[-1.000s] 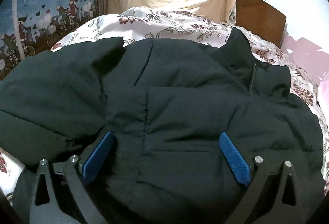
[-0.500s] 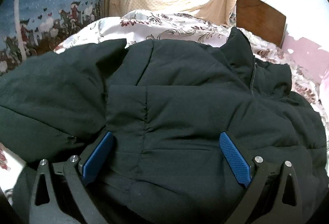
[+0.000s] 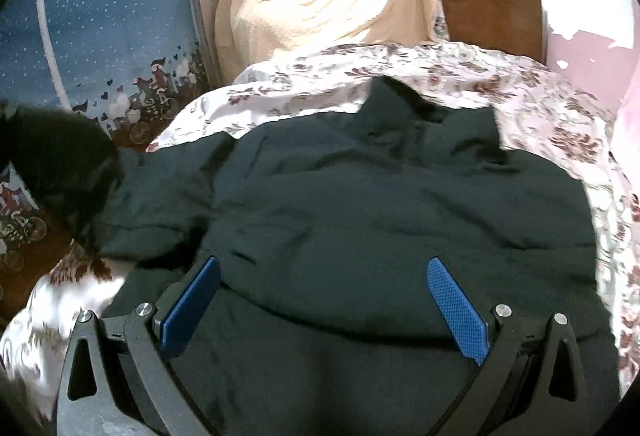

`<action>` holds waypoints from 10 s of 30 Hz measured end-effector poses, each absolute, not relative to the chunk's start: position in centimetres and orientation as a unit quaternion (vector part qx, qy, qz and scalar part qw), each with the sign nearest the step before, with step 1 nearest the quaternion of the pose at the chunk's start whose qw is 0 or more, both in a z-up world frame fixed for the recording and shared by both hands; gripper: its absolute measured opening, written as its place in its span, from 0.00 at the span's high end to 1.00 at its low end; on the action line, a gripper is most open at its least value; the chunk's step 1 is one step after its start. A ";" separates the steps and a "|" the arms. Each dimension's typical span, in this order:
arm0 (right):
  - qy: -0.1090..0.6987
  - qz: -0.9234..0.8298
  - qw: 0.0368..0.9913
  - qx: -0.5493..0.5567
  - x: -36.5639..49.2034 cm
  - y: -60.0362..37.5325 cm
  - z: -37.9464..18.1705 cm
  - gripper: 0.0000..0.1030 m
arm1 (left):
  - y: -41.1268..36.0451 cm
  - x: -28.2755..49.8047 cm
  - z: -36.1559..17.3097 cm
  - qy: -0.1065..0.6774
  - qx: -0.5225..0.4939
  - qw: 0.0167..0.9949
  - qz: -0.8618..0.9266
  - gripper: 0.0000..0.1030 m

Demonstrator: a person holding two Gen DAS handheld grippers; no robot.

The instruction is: Fold large clothes

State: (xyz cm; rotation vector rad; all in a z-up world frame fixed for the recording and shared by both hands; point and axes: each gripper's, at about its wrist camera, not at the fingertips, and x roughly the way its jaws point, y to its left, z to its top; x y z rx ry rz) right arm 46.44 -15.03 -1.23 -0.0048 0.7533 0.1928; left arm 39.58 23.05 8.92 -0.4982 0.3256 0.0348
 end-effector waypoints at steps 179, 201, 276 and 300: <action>0.303 0.086 0.944 0.101 58.2 -32.3 4.6 0.88 | -1.9 59.2 6.1 0.300 -0.064 0.937 -0.166 0.94; 0.333 0.055 0.941 -0.026 48.6 -30.3 -3.1 0.92 | -1.9 51.4 -3.3 0.340 -0.025 0.927 -0.156 0.95; 0.378 0.109 0.919 -0.025 61.6 -27.1 -9.9 0.66 | -5.7 63.3 -10.3 0.360 0.017 0.919 -0.163 0.47; 0.327 0.094 0.940 -0.012 49.3 -29.0 -2.7 0.10 | -2.4 52.2 -4.1 0.372 -0.057 0.918 -0.128 0.00</action>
